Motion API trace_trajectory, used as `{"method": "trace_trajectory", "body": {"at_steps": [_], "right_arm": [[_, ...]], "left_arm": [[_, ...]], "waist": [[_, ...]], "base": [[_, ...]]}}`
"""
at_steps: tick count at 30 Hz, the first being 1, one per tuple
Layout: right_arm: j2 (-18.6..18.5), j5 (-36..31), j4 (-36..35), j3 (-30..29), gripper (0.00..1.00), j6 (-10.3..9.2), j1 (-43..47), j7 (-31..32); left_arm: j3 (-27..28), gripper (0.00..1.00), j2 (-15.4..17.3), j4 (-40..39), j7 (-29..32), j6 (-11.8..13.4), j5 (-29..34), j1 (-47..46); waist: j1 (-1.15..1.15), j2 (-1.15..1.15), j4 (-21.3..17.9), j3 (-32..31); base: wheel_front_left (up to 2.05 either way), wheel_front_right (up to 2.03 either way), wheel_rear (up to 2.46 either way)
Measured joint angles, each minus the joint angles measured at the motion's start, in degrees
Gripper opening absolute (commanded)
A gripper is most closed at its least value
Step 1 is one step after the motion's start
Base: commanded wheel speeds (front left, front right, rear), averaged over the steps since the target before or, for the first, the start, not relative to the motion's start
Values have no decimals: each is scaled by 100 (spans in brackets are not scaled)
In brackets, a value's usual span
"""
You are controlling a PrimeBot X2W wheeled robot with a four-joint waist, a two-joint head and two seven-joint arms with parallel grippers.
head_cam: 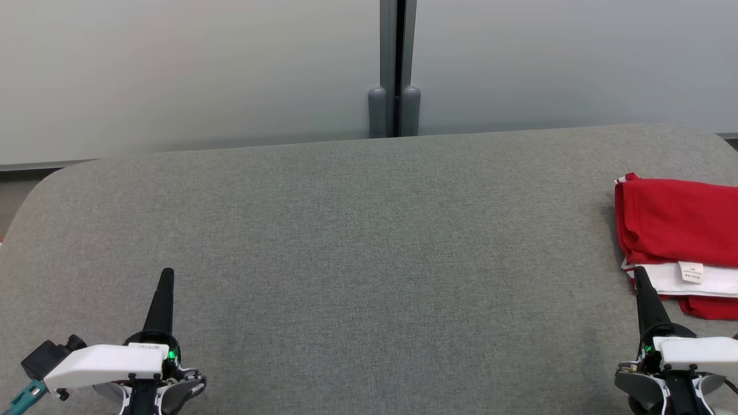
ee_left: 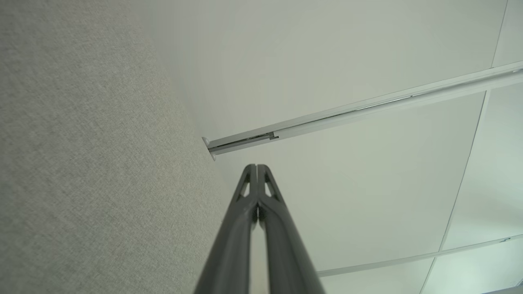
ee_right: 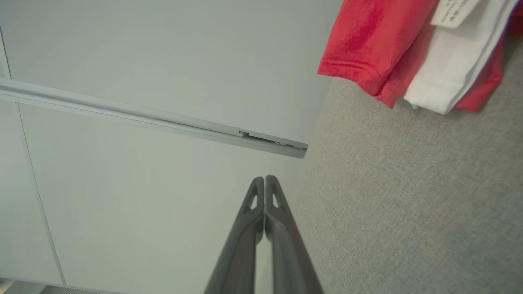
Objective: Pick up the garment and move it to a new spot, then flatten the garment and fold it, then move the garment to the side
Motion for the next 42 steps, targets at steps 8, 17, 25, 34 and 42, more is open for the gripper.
{"method": "trace_trajectory", "body": {"at_steps": [8, 17, 25, 34, 42], "right_arm": [[11, 400, -15, -78, 0, 0, -25, 109], [19, 722, -24, -127, 0, 0, -35, 190], [25, 1028, -34, -177, 0, 0, -47, 285], [34, 1345, -46, -246, 0, 0, -51, 363], [37, 1384, -47, -255, 0, 0, -52, 386]], "left_arm": [[89, 0, -1, 8, 109, -47, -359, -4], [167, 0, -3, 13, 202, -74, -637, -23], [242, 0, -7, 18, 298, -100, -914, -41], [315, 0, -11, 24, 400, -126, -1215, -72], [333, 0, -16, 25, 406, -135, -1241, -91]], "waist": [[0, 0, -23, -23], [0, 0, -43, -43], [0, 0, -63, -63], [0, 0, -85, -85], [0, 0, -87, -86]], "base": [[0, 0, 0], [0, 0, 0], [0, 0, 0], [0, 0, 0], [0, 0, 0]]}}
